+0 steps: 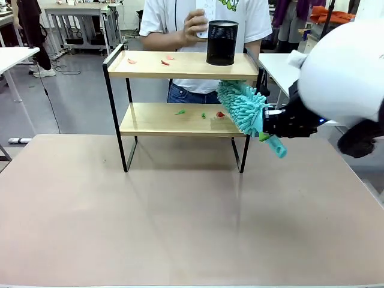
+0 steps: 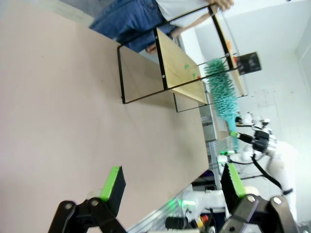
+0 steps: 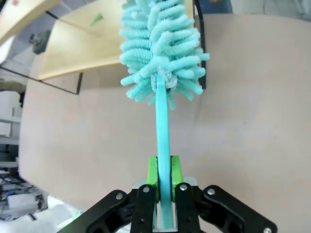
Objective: Clean the shelf.
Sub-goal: Clean the specific tier of the Shelf with the Duster once objects are removed.
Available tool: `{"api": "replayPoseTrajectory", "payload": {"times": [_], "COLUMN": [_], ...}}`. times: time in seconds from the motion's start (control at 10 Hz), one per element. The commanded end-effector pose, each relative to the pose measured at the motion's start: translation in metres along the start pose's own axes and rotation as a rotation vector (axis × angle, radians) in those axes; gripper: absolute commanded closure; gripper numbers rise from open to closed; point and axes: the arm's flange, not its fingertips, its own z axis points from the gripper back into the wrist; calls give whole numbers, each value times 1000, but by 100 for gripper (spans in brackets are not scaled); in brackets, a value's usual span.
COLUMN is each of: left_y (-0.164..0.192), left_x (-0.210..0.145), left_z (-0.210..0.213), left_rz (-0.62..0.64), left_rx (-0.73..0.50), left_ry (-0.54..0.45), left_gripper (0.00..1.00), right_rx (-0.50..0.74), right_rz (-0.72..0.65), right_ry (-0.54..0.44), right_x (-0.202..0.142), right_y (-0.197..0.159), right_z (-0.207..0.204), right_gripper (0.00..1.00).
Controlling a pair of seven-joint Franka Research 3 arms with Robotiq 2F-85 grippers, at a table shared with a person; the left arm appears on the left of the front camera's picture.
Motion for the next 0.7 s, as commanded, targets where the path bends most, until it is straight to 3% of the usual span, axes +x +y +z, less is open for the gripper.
{"api": "replayPoseTrajectory", "payload": {"times": [0.0,0.6], "left_y": [-1,-1], "left_x": [1,1], "left_z": [-1,-1], "left_rz": [-22,-22], "left_rx": [-24,-24], "left_ry": [-17,-17], "left_gripper": [0,0], "right_rx": [-19,-14], "right_rz": [-28,-41], "right_ry": [16,34], "right_x": [11,13], "right_y": [10,10], "right_z": [-21,-45], "right_gripper": [88,88]}}
